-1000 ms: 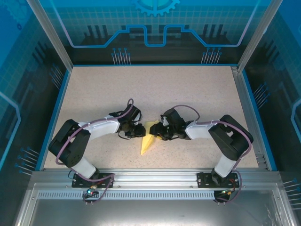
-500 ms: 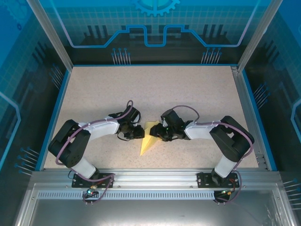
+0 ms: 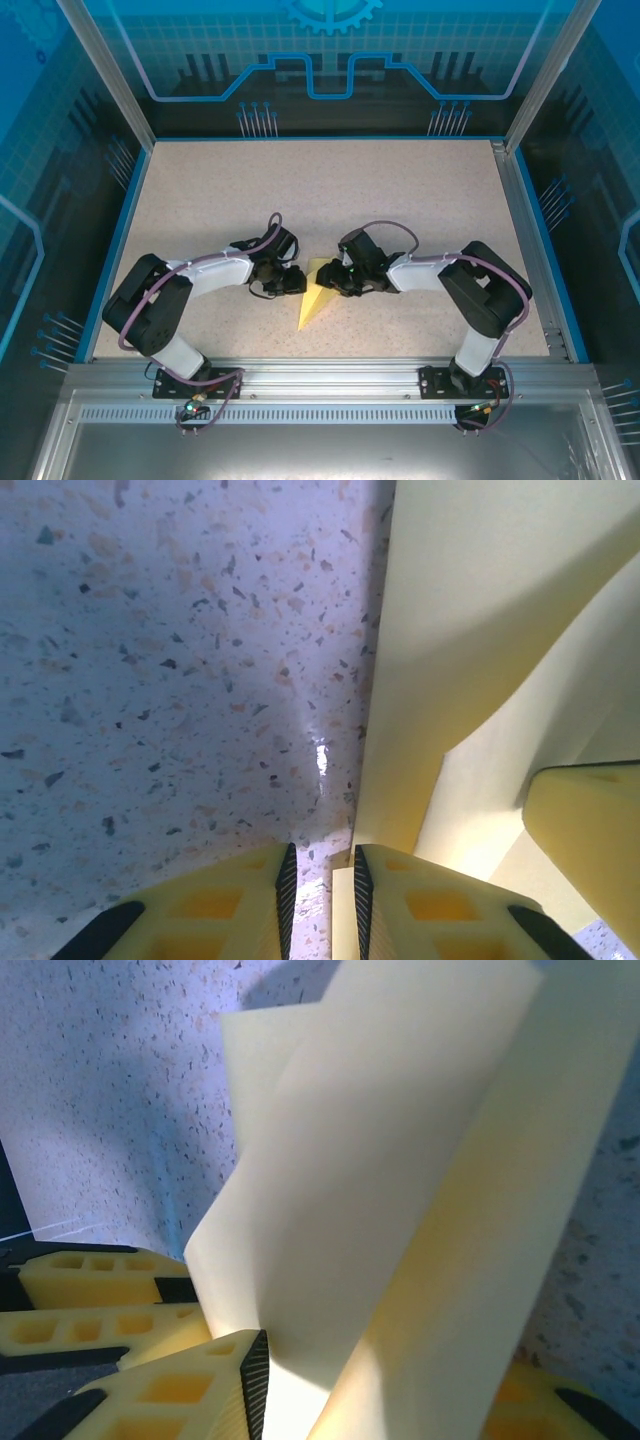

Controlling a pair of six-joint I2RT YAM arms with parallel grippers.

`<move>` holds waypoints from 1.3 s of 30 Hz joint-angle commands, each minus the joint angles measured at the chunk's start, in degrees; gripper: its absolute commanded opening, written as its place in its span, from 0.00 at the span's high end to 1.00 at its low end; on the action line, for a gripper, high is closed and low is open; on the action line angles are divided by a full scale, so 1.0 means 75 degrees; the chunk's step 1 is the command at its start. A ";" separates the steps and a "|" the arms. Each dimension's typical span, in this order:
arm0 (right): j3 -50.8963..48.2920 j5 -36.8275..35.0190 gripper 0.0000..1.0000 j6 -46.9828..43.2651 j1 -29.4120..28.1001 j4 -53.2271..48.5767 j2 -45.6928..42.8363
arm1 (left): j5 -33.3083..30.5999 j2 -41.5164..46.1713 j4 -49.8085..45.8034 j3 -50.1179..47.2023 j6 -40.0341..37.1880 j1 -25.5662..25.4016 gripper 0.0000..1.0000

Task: Fold a paper plane with a square sheet of paper (pick it up from the middle)
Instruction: Turn over the paper at the center of the table.

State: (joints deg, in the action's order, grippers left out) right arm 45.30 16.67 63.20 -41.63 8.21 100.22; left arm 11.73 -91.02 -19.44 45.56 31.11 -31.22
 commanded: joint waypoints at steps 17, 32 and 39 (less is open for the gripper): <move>0.0629 0.0352 0.90 -0.1063 -0.0019 0.0109 0.0252 | -0.0300 0.0564 -0.0129 -0.0200 0.0391 0.0203 0.74; 0.2967 -0.2522 0.97 -0.3903 0.0168 -0.5543 -0.0966 | -0.2065 0.2992 -0.0501 -0.0920 0.0977 0.0523 0.65; 0.4217 -0.5457 0.96 -0.4847 0.0171 -0.8113 -0.1007 | -0.2637 0.3633 -0.0787 -0.1124 0.1114 0.0726 0.61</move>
State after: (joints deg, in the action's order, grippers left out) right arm 73.67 -10.59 31.99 -40.84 -38.15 92.86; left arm -4.69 -65.41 -22.48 38.04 38.06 -26.59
